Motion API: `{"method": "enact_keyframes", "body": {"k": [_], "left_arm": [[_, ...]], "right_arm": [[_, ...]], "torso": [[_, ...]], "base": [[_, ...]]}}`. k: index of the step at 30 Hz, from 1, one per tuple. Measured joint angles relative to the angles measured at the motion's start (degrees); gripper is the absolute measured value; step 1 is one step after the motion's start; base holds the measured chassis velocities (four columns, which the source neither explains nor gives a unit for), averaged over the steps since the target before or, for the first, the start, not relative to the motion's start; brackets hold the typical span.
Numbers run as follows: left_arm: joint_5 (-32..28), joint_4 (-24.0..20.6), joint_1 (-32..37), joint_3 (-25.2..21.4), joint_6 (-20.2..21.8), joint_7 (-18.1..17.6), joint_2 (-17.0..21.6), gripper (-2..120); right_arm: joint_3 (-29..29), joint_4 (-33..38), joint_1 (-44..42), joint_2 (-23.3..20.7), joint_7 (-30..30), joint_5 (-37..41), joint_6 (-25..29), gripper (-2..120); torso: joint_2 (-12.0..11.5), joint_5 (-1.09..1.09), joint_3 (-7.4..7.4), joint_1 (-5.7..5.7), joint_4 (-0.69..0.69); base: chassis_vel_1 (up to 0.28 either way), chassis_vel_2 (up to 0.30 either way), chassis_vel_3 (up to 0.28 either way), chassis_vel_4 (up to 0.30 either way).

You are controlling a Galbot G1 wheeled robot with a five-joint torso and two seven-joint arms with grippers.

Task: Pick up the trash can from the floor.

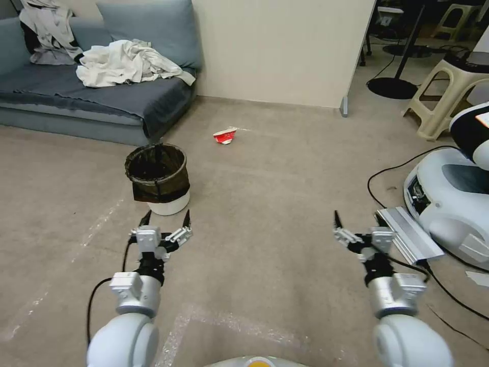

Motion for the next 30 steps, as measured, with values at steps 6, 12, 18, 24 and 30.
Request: {"method": "enact_keyframes", "body": {"k": [6,12,18,24,30], "left_arm": [[0.37,-2.22,3.65,-0.24,-4.15,0.87,0.05,100],[0.48,-0.36,4.23,-0.09,-6.83,1.51,-0.11,100],[0.66,0.10,4.31,-0.28,-6.86,1.52,-0.41,100],[0.82,0.14,4.63,-0.57,-6.84,1.51,-0.90,100],[0.95,0.14,4.82,-0.62,-6.82,1.48,-1.20,100]], "right_arm": [[3.25,6.80,-4.04,0.30,-1.50,4.79,1.22,100],[3.41,5.33,-4.58,-0.22,-3.16,6.52,6.81,100],[3.19,4.30,-4.29,-0.65,-3.67,6.63,8.29,100],[3.15,3.49,-3.89,-1.23,-3.86,6.92,8.95,100],[3.03,3.12,-3.67,-1.40,-4.18,6.95,9.11,100]], "torso": [[0.00,-0.04,-0.01,0.00,-0.02],[0.00,0.01,0.00,0.00,0.01],[0.00,0.00,0.00,0.00,0.00],[0.00,0.00,0.00,0.00,0.00],[0.00,0.00,0.01,0.00,0.00]], "base": [[0.000,0.000,0.000,0.000],[0.000,0.000,0.000,0.000],[0.000,0.000,0.000,0.000],[0.004,0.018,0.006,0.006],[0.024,0.015,0.036,0.032]]}}
